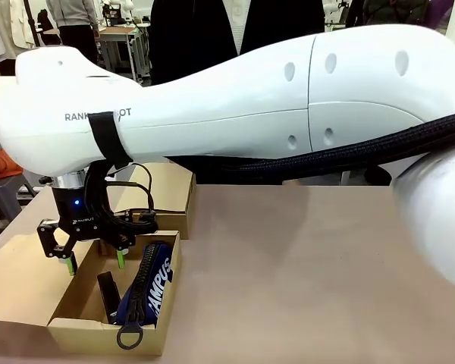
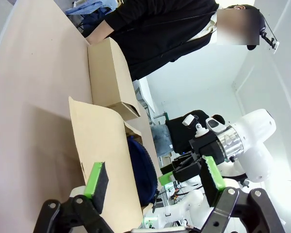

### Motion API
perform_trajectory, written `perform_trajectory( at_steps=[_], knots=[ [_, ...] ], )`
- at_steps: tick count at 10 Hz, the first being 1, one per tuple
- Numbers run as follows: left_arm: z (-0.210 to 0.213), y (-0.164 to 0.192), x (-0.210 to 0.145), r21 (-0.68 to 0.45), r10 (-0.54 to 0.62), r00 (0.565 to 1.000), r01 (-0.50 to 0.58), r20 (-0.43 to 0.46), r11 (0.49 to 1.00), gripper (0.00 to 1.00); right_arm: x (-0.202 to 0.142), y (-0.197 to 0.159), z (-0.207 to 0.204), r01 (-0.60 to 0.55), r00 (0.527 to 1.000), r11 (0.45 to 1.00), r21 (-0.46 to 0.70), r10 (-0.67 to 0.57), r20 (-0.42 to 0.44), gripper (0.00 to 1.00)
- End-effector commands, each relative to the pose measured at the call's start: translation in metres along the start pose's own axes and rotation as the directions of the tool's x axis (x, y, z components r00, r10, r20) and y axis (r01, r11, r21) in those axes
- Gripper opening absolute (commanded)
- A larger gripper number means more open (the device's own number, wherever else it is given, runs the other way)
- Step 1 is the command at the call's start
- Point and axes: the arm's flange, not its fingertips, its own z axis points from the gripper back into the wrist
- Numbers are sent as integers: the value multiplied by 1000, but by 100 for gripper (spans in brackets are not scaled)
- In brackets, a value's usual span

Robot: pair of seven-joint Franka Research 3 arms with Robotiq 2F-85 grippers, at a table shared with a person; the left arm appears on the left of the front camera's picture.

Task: Place items inside the box.
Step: Pick up a Pencil pouch or Stapler and place it inside the Mailer Box closest to the robot.

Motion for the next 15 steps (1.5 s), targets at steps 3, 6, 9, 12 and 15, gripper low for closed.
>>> perform_trajectory(
  at_steps=[3,6,9,12,15],
  knots=[
    [-3,-2,-2,-18,-21,1000,21,20,1000,96,-18,-46,19,27,998,997,67,-31,62,100],
    [-3,-2,-2,-18,-21,1000,21,20,1000,96,-59,-192,62,62,997,993,96,-65,29,100],
    [-3,-2,-2,-18,-21,1000,21,20,1000,96,-94,-272,43,149,989,982,117,-148,-17,100],
    [-3,-2,-2,-18,-21,1000,21,20,1000,96,-51,-221,71,85,996,995,56,-85,0,100],
    [-3,-2,-2,-18,-21,1000,21,20,1000,96,-66,-290,85,57,998,985,162,-55,-13,100]
  ],
)
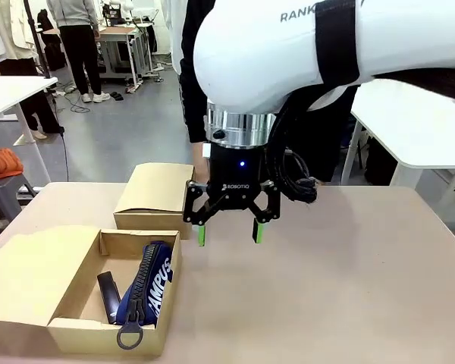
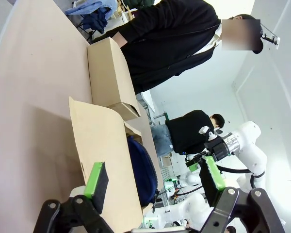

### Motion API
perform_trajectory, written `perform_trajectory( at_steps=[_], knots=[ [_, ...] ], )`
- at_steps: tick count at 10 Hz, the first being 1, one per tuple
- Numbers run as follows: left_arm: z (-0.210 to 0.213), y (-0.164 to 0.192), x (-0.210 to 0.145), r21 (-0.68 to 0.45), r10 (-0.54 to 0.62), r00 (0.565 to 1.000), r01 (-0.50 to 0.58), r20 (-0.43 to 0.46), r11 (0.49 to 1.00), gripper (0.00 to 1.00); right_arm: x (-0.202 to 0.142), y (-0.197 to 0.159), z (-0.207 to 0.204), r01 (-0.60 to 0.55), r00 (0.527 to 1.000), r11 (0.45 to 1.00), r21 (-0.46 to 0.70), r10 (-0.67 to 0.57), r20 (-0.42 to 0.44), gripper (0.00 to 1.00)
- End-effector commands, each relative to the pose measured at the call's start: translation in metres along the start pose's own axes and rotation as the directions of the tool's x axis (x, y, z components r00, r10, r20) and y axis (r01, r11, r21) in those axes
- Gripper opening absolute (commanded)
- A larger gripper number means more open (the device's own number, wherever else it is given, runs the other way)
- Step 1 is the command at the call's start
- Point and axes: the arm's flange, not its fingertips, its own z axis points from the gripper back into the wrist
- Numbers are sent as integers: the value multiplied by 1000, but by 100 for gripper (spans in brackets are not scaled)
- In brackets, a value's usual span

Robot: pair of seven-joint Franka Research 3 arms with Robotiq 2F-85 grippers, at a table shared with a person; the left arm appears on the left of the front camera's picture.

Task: Place items inside the box.
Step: Pick up a Pencil pouch or Stapler and place it inside the Mailer Box closest to the robot.

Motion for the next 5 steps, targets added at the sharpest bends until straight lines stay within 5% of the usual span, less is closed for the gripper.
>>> perform_trajectory(
  at_steps=[1,3,5],
  knots=[
    [-3,-2,-2,-18,-20,1000,20,19,1000,96,-6,-80,36,20,1000,988,155,-23,17,100],
    [-3,-2,-2,-18,-20,1000,20,19,1000,96,-6,-184,51,-91,990,890,447,130,-58,100],
    [-3,-2,-2,-18,-20,1000,20,19,1000,96,-15,-277,32,-76,995,749,658,100,0,100]
  ],
)
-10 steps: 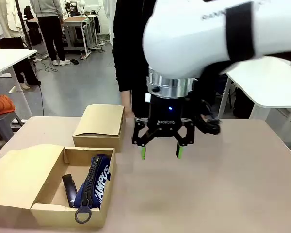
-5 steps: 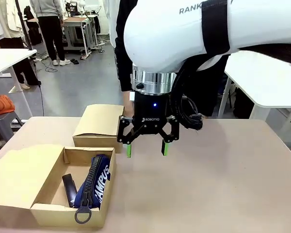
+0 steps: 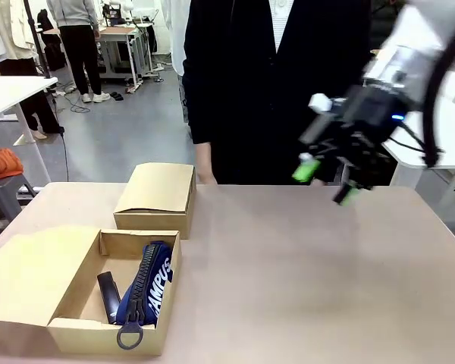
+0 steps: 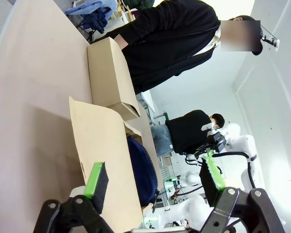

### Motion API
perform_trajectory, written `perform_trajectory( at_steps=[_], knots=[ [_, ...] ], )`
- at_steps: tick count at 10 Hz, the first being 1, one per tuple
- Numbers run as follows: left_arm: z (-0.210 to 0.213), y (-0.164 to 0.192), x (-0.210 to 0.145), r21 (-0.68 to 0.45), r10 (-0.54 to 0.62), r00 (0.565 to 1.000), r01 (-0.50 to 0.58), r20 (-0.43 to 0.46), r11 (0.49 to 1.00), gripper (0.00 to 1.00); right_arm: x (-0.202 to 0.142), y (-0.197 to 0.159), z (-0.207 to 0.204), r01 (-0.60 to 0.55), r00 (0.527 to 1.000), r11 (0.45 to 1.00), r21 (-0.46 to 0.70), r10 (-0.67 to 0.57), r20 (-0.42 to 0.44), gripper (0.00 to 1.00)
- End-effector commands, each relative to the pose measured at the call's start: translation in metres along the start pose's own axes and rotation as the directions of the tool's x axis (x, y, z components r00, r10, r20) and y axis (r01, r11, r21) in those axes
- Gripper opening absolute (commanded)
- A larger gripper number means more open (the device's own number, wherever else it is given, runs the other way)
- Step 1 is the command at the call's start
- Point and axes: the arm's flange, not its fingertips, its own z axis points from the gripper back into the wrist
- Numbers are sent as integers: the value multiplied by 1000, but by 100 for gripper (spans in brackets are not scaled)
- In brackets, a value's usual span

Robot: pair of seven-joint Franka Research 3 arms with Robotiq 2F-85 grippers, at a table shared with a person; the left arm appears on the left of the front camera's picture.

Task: Place items inside the box.
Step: Pick up a Pencil pouch or Stapler and place it inside the Mailer Box closest to the robot.

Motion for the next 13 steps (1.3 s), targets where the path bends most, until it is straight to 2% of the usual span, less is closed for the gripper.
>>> perform_trajectory(
  at_steps=[1,2,4,6,7,8,13],
  knots=[
    [-3,-2,-2,-18,-20,1000,20,19,1000,96,-37,-74,10,-17,996,978,207,-2,90,100],
    [-3,-2,-2,-18,-20,1000,20,19,1000,96,-63,-97,15,-96,984,957,275,50,169,100],
    [-3,-2,-2,-18,-20,1000,20,19,1000,96,-134,-155,6,-12,941,926,378,-117,317,100],
    [-3,-2,-2,-18,-20,1000,20,19,1000,96,-172,-187,-21,101,869,880,464,-304,389,100],
    [-3,-2,-2,-18,-20,1000,20,19,1000,96,-160,-193,-32,220,834,855,470,-415,364,100],
    [-3,-2,-2,-18,-20,1000,20,19,1000,96,-131,-186,43,60,914,912,407,-214,344,100],
    [-3,-2,-2,-18,-20,1000,20,19,1000,96,-131,-186,43,60,914,912,407,-214,344,100]
  ],
)
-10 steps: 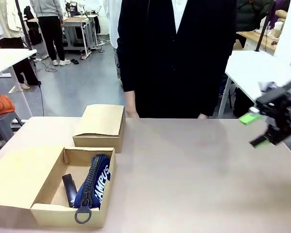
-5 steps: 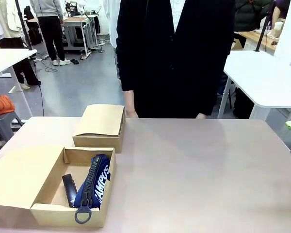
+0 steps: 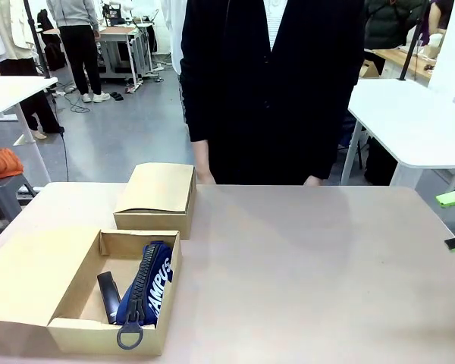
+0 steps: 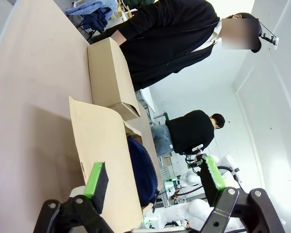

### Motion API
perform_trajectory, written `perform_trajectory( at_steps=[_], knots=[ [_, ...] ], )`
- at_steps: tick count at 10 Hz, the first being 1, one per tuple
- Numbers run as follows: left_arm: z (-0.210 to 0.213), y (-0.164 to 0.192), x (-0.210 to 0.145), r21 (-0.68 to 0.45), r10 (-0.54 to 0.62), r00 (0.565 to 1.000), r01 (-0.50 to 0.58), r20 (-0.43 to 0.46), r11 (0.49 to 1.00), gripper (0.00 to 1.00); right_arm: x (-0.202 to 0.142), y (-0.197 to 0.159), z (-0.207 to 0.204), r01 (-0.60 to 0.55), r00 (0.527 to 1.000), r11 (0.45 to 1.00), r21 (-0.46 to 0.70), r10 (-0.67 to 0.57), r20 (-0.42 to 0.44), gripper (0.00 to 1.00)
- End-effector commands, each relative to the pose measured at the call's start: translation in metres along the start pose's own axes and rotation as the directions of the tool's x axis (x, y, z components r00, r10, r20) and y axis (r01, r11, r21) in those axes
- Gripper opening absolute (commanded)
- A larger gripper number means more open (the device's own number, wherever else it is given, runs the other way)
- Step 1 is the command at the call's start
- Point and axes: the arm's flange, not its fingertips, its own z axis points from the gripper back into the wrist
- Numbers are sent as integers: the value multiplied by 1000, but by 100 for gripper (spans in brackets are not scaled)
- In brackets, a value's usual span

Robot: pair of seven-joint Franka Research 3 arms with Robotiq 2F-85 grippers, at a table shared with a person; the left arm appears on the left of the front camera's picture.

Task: Place items inside the box.
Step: Close the lid of the Mailer Box closest to the robot.

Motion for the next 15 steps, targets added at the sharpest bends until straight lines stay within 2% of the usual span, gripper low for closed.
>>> perform_trajectory(
  at_steps=[1,5,6,7,8,9,10,11,13,14,15],
  knots=[
    [-3,-2,-2,-18,-20,1000,20,19,1000,96,1,3,1,-27,1000,999,25,27,2,100],
    [0,0,0,0,0,1000,0,0,1000,96,1,3,1,-27,1000,999,25,27,2,100],
    [-22,-33,1,-56,-146,989,147,5,988,96,1,3,1,-27,1000,999,25,27,2,100],
    [-61,-67,-11,-157,-394,918,383,-48,910,96,1,3,1,-27,1000,999,25,27,2,100],
    [-90,-88,-27,-257,-606,792,572,-77,779,96,1,3,1,-27,1000,999,25,27,2,100],
    [-109,-101,-46,-333,-781,621,724,-66,604,96,1,3,1,-27,1000,999,25,27,2,100],
    [-117,-108,-63,-390,-893,449,816,-38,427,96,1,3,1,-27,1000,999,25,27,2,100],
    [-120,-109,-77,-423,-954,300,861,-22,281,96,1,3,1,-27,1000,999,25,27,2,100],
    [-123,-93,-102,-466,-999,44,884,20,30,96,1,3,1,-27,1000,999,25,27,2,100],
    [-124,-77,-115,-458,-984,-161,871,74,-177,96,1,3,1,-27,1000,999,25,27,2,100],
    [-126,-59,-122,-422,-923,-346,821,170,-385,96,1,3,1,-27,1000,999,25,27,2,100]
  ],
)
